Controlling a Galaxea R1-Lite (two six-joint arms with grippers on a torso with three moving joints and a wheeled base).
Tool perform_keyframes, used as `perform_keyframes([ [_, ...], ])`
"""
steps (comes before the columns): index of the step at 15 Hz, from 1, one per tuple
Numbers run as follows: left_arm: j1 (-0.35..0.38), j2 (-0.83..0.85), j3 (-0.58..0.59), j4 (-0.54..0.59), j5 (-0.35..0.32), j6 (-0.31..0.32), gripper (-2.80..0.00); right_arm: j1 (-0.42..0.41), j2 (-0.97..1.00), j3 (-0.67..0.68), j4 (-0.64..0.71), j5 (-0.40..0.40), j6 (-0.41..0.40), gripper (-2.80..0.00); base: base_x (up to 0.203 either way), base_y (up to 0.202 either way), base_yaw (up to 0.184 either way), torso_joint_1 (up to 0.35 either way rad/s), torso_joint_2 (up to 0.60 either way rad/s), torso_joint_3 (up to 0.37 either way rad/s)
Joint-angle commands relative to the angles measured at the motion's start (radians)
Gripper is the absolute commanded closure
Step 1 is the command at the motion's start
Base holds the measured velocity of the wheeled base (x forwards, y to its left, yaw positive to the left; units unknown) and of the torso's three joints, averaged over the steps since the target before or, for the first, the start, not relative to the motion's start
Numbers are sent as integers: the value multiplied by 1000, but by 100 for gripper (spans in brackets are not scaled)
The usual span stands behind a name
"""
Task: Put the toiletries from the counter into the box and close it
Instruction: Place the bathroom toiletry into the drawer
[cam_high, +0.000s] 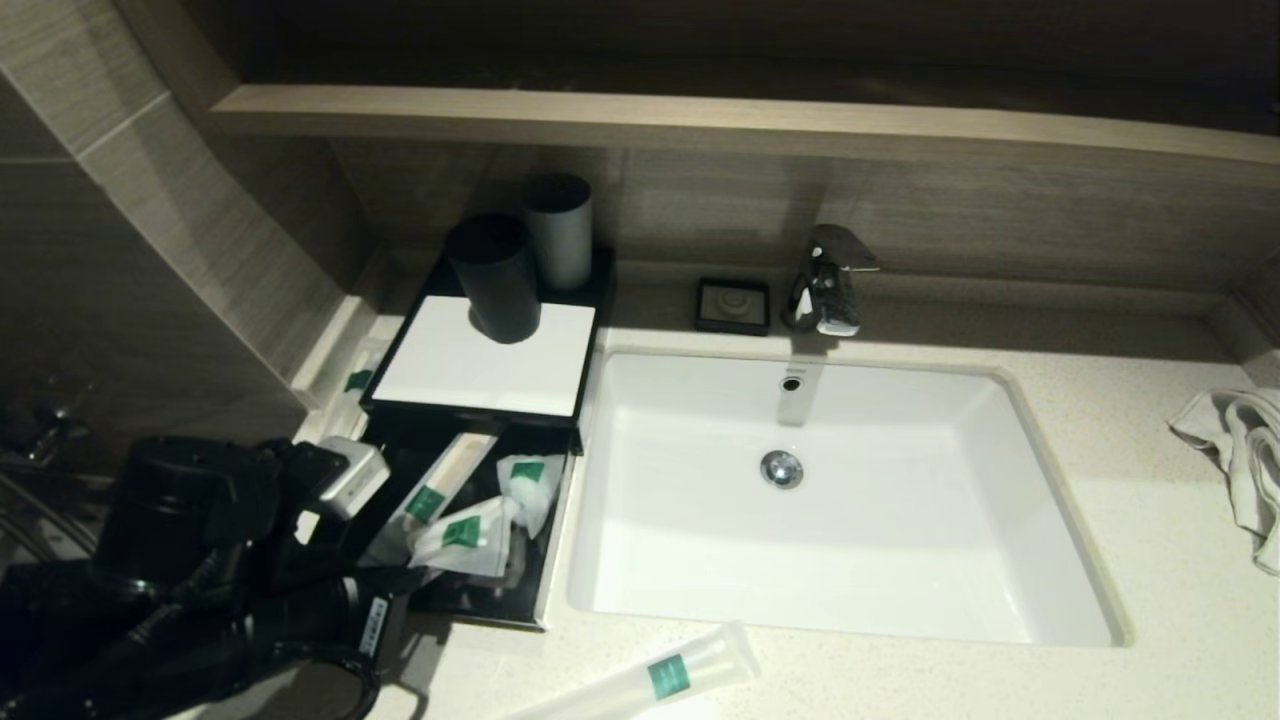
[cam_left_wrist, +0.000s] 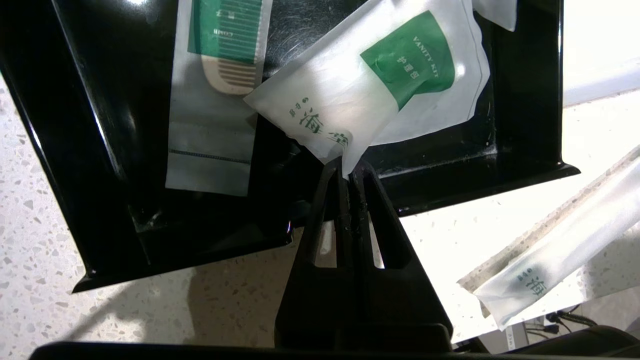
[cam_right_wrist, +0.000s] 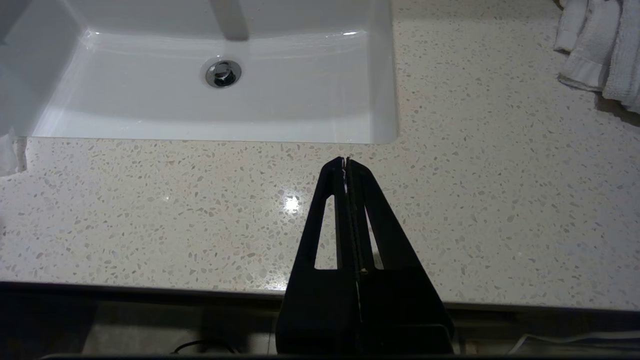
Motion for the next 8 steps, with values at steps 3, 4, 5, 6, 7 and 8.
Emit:
perform_keyframes([
  [3, -5, 29, -22, -2, 2, 1, 0, 0, 2, 0, 0, 0, 0, 0, 0, 0, 0, 0, 0, 0],
  [4, -13, 31, -23, -2, 2, 0, 0, 0, 0, 0, 0, 0, 0, 0, 0, 0, 0, 0, 0, 0],
  [5, -21, 39, -27, -2, 0, 0, 0, 0, 1, 0, 0, 0, 0, 0, 0, 0, 0, 0, 0, 0],
  [6, -27, 49, -29, -2, 0, 0, 0, 0, 0, 0, 0, 0, 0, 0, 0, 0, 0, 0, 0, 0],
  [7, -28, 62, -30, -2, 0, 0, 0, 0, 0, 0, 0, 0, 0, 0, 0, 0, 0, 0, 0, 0],
  [8, -29, 71, -33, -2, 0, 0, 0, 0, 0, 0, 0, 0, 1, 0, 0, 0, 0, 0, 0, 0],
])
